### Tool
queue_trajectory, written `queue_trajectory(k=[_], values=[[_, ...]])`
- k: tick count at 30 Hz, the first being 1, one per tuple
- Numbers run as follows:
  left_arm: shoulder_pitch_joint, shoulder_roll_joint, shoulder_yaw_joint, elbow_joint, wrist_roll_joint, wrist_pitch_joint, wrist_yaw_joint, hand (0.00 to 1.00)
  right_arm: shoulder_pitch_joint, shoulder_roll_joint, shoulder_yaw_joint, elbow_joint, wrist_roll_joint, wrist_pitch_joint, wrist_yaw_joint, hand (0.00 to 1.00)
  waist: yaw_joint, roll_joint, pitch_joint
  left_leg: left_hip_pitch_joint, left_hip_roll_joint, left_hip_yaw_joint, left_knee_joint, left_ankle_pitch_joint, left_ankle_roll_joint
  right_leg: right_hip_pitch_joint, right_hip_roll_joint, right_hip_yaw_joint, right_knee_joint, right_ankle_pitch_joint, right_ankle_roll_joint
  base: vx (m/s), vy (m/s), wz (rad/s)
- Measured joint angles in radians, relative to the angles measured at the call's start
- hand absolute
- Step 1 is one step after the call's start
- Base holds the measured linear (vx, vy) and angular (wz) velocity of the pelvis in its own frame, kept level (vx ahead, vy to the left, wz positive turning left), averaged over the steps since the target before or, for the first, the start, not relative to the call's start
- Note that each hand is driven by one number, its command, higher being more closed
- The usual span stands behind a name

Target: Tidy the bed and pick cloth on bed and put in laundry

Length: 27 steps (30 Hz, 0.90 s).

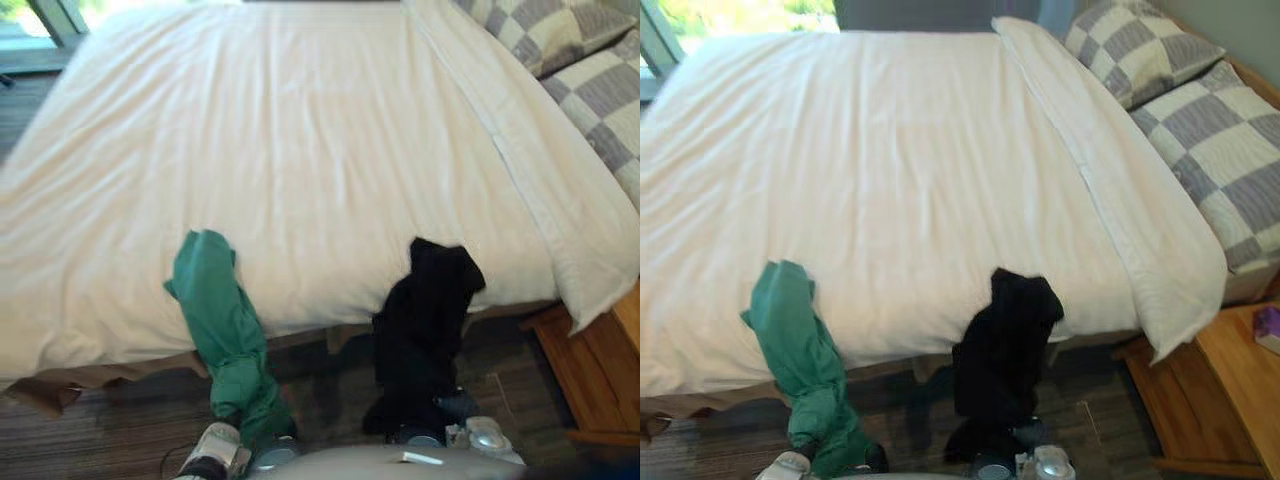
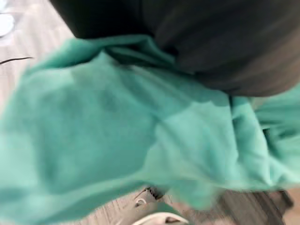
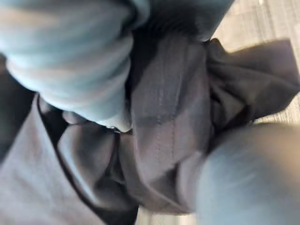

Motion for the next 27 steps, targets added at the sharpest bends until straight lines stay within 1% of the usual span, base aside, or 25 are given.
queue_trajectory(k=[1, 2, 3, 4, 5, 6, 7, 8, 10, 11, 13, 14, 15, 16, 17, 18, 19, 20, 21, 22, 23, 24, 25, 26, 27], values=[[0.015, -0.014, 0.002, 0.000, -0.001, -0.019, 0.013, 1.00, 0.027, 0.000, -0.045, 0.012, 0.001, -0.005, 0.000, 1.00, 0.002, 0.011, -0.021, -0.006, -0.010, -0.051, 0.000, -0.001, 0.006, 0.008, -0.008, 0.004, 0.058, -0.063, 0.004, 0.07, -0.024, 1.27], [0.028, -0.015, 0.002, 0.003, -0.010, -0.036, 0.026, 1.00, 0.047, -0.003, -0.075, 0.021, 0.000, -0.005, 0.009, 1.00, -0.006, 0.018, -0.029, -0.008, -0.024, -0.111, 0.000, 0.001, 0.012, 0.009, 0.006, 0.067, 0.116, -0.142, -0.008, 0.09, -0.050, 1.42], [0.032, -0.013, 0.003, 0.009, -0.020, -0.050, 0.033, 1.00, 0.056, 0.000, -0.087, 0.027, 0.001, -0.007, 0.016, 1.00, -0.015, 0.010, -0.033, -0.009, -0.032, -0.147, 0.000, 0.004, 0.015, 0.012, 0.016, 0.096, 0.139, -0.177, -0.014, 0.10, -0.090, 1.58], [0.041, -0.007, 0.007, 0.028, -0.047, -0.081, 0.047, 1.00, 0.068, 0.010, -0.094, 0.042, 0.001, -0.009, 0.027, 1.00, -0.019, 0.000, -0.053, -0.018, -0.046, -0.187, 0.000, 0.013, 0.020, 0.013, 0.016, 0.107, 0.169, -0.201, -0.023, 0.14, -0.090, 1.22], [0.048, -0.007, 0.025, 0.028, -0.090, -0.114, 0.062, 1.00, 0.069, 0.006, -0.094, 0.058, 0.001, -0.013, 0.038, 1.00, 0.003, -0.007, -0.061, -0.021, -0.052, -0.209, -0.001, 0.016, 0.019, 0.014, 0.014, 0.107, 0.176, -0.208, -0.030, 0.15, -0.088, 0.90], [0.054, -0.008, 0.038, 0.029, -0.120, -0.133, 0.066, 1.00, 0.064, 0.005, -0.093, 0.061, 0.000, -0.015, 0.044, 1.00, 0.014, -0.013, -0.062, -0.025, -0.052, -0.213, -0.001, 0.018, 0.019, 0.019, 0.015, 0.098, 0.176, -0.208, -0.031, 0.12, -0.068, 0.45], [0.071, -0.010, 0.060, 0.030, -0.164, -0.163, 0.070, 1.00, 0.055, 0.004, -0.093, 0.066, -0.001, -0.017, 0.055, 1.00, 0.025, -0.013, -0.057, -0.031, -0.053, -0.225, 0.000, 0.027, 0.017, 0.032, 0.015, 0.079, 0.168, -0.206, -0.032, 0.06, -0.092, 0.62], [0.084, -0.010, 0.084, 0.036, -0.230, -0.214, 0.079, 1.00, 0.039, 0.004, -0.091, 0.068, -0.019, -0.017, 0.072, 1.00, 0.031, -0.016, -0.049, -0.045, -0.057, -0.249, -0.001, 0.037, 0.015, 0.046, 0.016, 0.055, 0.157, -0.205, -0.035, 0.03, -0.082, 0.77], [0.095, -0.010, 0.091, 0.042, -0.317, -0.277, 0.086, 1.00, 0.019, -0.001, -0.078, 0.070, -0.039, -0.017, 0.088, 1.00, 0.034, -0.016, -0.039, -0.058, -0.058, -0.266, -0.002, 0.048, 0.015, 0.051, 0.020, 0.044, 0.151, -0.204, -0.039, 0.00, -0.058, 0.63], [0.100, -0.011, 0.100, 0.045, -0.383, -0.342, 0.078, 1.00, -0.009, -0.002, -0.063, 0.071, -0.039, -0.015, 0.106, 1.00, 0.039, -0.016, -0.021, -0.064, -0.060, -0.278, -0.002, 0.061, 0.013, 0.058, 0.021, 0.020, 0.150, -0.206, -0.042, -0.03, -0.044, 0.55], [0.103, -0.016, 0.117, 0.043, -0.460, -0.428, 0.054, 1.00, -0.047, 0.000, -0.032, 0.071, -0.039, -0.005, 0.119, 1.00, 0.040, -0.014, -0.001, -0.088, -0.065, -0.310, -0.003, 0.088, 0.015, 0.065, 0.024, -0.038, 0.152, -0.211, -0.050, -0.10, -0.068, 0.94], [0.102, -0.021, 0.119, 0.028, -0.493, -0.491, 0.032, 1.00, -0.065, 0.006, -0.021, 0.071, -0.039, 0.005, 0.126, 1.00, 0.034, -0.015, 0.004, -0.119, -0.080, -0.305, -0.003, 0.122, 0.028, 0.075, 0.018, -0.109, 0.152, -0.212, -0.051, -0.12, -0.059, 1.22], [0.101, -0.026, 0.120, 0.019, -0.500, -0.510, 0.019, 1.00, -0.068, 0.006, -0.015, 0.070, -0.039, 0.008, 0.128, 1.00, 0.030, -0.015, 0.008, -0.131, -0.086, -0.281, -0.004, 0.117, 0.049, 0.085, 0.013, -0.144, 0.150, -0.212, -0.051, -0.12, 0.003, 1.82], [0.091, -0.041, 0.120, -0.007, -0.501, -0.554, -0.020, 1.00, -0.077, 0.010, -0.011, 0.066, -0.037, 0.022, 0.130, 1.00, 0.034, -0.019, 0.022, -0.136, -0.086, -0.156, -0.002, 0.064, 0.130, 0.131, 0.005, -0.255, 0.136, -0.213, -0.050, -0.05, 0.056, 2.09], [0.082, -0.061, 0.118, -0.030, -0.489, -0.577, -0.054, 1.00, -0.071, 0.015, -0.009, 0.067, -0.032, 0.036, 0.140, 1.00, 0.036, -0.055, 0.025, -0.140, -0.090, -0.046, 0.025, 0.010, 0.159, 0.156, -0.024, -0.340, 0.129, -0.205, -0.048, -0.05, 0.062, 2.23], [0.079, -0.053, 0.123, -0.040, -0.487, -0.590, -0.068, 1.00, -0.072, 0.015, -0.009, 0.067, -0.025, 0.043, 0.146, 1.00, 0.037, -0.060, 0.030, -0.167, -0.083, 0.016, 0.080, -0.002, 0.163, 0.175, -0.032, -0.377, 0.138, -0.205, -0.048, 0.00, 0.065, 2.16], [0.079, -0.065, 0.120, -0.063, -0.467, -0.595, -0.083, 1.00, -0.076, 0.000, -0.009, 0.061, -0.010, 0.055, 0.155, 1.00, 0.039, -0.031, 0.040, -0.185, -0.063, 0.100, 0.181, -0.004, 0.164, 0.194, -0.031, -0.419, 0.181, -0.208, -0.052, 0.02, 0.111, 1.92], [0.092, -0.081, 0.117, -0.078, -0.448, -0.597, -0.094, 1.00, -0.075, -0.012, -0.010, 0.057, 0.010, 0.073, 0.155, 1.00, 0.050, -0.010, 0.040, -0.184, -0.064, 0.097, 0.200, 0.010, 0.155, 0.190, -0.036, -0.411, 0.246, -0.228, -0.069, 0.02, 0.133, 1.69], [0.093, -0.090, 0.114, -0.086, -0.449, -0.596, -0.095, 1.00, -0.077, -0.020, -0.012, 0.055, 0.014, 0.078, 0.158, 1.00, 0.059, -0.003, 0.041, -0.183, -0.073, 0.079, 0.195, 0.007, 0.163, 0.186, -0.045, -0.409, 0.276, -0.232, -0.077, 0.01, 0.148, 1.26], [0.096, -0.099, 0.116, -0.104, -0.450, -0.596, -0.097, 1.00, -0.084, -0.008, -0.016, 0.046, 0.023, 0.084, 0.162, 1.00, 0.077, 0.002, 0.039, -0.190, -0.095, 0.056, 0.188, -0.003, 0.173, 0.184, -0.049, -0.399, 0.274, -0.256, -0.100, -0.01, 0.109, 0.98], [0.091, -0.086, 0.119, -0.113, -0.446, -0.594, -0.103, 1.00, -0.088, 0.013, -0.024, 0.035, 0.023, 0.085, 0.175, 1.00, 0.086, -0.026, 0.034, -0.223, -0.106, 0.104, 0.219, -0.040, 0.184, 0.197, -0.053, -0.383, 0.225, -0.271, -0.105, 0.00, 0.089, 0.93], [0.085, -0.079, 0.120, -0.112, -0.440, -0.587, -0.112, 1.00, -0.093, 0.020, -0.030, 0.029, 0.023, 0.085, 0.184, 1.00, 0.086, -0.041, 0.033, -0.240, -0.107, 0.139, 0.248, -0.069, 0.179, 0.207, -0.057, -0.385, 0.198, -0.274, -0.099, 0.01, 0.063, 0.81], [0.077, -0.072, 0.120, -0.110, -0.410, -0.575, -0.130, 1.00, -0.097, 0.023, -0.036, 0.032, 0.023, 0.086, 0.196, 1.00, 0.083, -0.057, 0.042, -0.275, -0.079, 0.229, 0.355, -0.141, 0.182, 0.225, -0.079, -0.415, 0.168, -0.250, -0.060, 0.04, 0.063, 0.58], [0.074, -0.071, 0.119, -0.106, -0.403, -0.573, -0.134, 1.00, -0.095, 0.020, -0.045, 0.036, 0.023, 0.086, 0.198, 1.00, 0.079, -0.038, 0.041, -0.297, -0.030, 0.273, 0.437, -0.173, 0.206, 0.229, -0.073, -0.434, 0.183, -0.246, -0.052, 0.05, 0.089, 0.84], [0.077, -0.082, 0.120, -0.090, -0.379, -0.566, -0.143, 1.00, -0.085, 0.018, -0.068, 0.037, 0.027, 0.092, 0.195, 1.00, 0.073, 0.006, 0.042, -0.302, -0.020, 0.252, 0.480, -0.175, 0.192, 0.246, -0.069, -0.462, 0.247, -0.251, -0.043, 0.10, 0.183, 0.92]])
